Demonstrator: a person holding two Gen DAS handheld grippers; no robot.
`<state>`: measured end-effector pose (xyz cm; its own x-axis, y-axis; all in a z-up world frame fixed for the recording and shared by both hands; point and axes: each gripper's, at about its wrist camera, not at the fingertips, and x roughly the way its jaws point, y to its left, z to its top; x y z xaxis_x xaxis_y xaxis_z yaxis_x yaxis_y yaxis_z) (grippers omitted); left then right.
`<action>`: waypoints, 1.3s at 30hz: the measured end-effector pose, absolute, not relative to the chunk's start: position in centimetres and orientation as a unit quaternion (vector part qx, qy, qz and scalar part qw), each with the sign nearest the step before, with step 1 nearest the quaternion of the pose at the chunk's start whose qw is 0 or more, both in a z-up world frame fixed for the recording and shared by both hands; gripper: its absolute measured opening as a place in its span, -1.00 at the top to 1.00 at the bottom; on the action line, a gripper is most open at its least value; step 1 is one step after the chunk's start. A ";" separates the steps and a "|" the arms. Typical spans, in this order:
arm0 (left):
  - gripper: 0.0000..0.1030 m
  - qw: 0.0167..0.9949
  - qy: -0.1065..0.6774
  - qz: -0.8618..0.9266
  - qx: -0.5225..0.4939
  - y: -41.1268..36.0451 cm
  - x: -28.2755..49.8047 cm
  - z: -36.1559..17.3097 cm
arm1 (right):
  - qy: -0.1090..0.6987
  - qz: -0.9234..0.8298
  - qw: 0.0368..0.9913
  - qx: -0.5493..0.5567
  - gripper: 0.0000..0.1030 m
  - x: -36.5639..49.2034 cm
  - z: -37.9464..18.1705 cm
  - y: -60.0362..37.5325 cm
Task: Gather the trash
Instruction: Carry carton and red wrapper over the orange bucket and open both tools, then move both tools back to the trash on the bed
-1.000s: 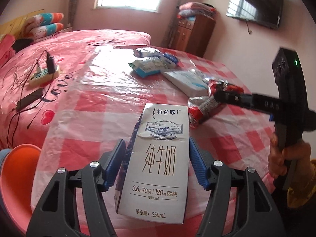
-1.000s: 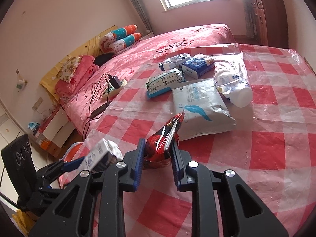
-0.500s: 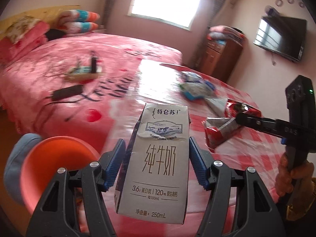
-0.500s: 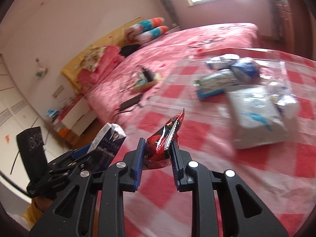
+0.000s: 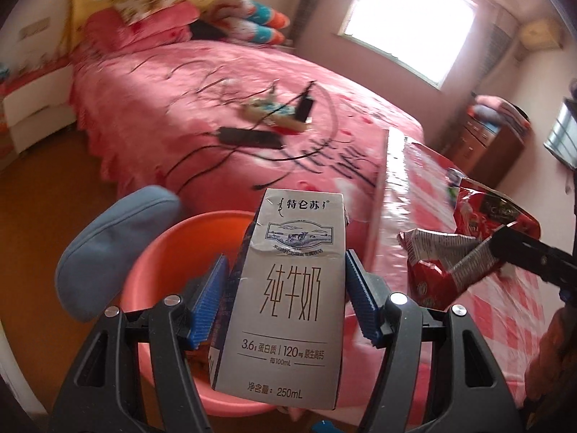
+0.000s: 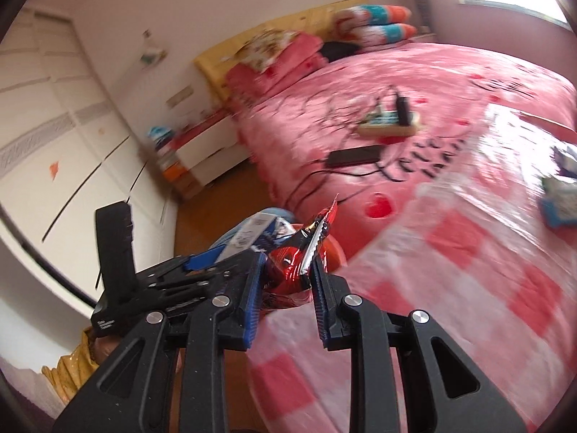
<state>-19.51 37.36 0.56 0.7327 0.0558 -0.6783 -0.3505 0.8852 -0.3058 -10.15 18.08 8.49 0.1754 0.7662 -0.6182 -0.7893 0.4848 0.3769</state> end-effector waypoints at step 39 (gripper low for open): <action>-0.55 0.917 0.353 0.118 -0.143 31.5 -18.1 2.8 | 0.339 0.373 0.860 0.077 -0.77 -9.3 7.5 3.5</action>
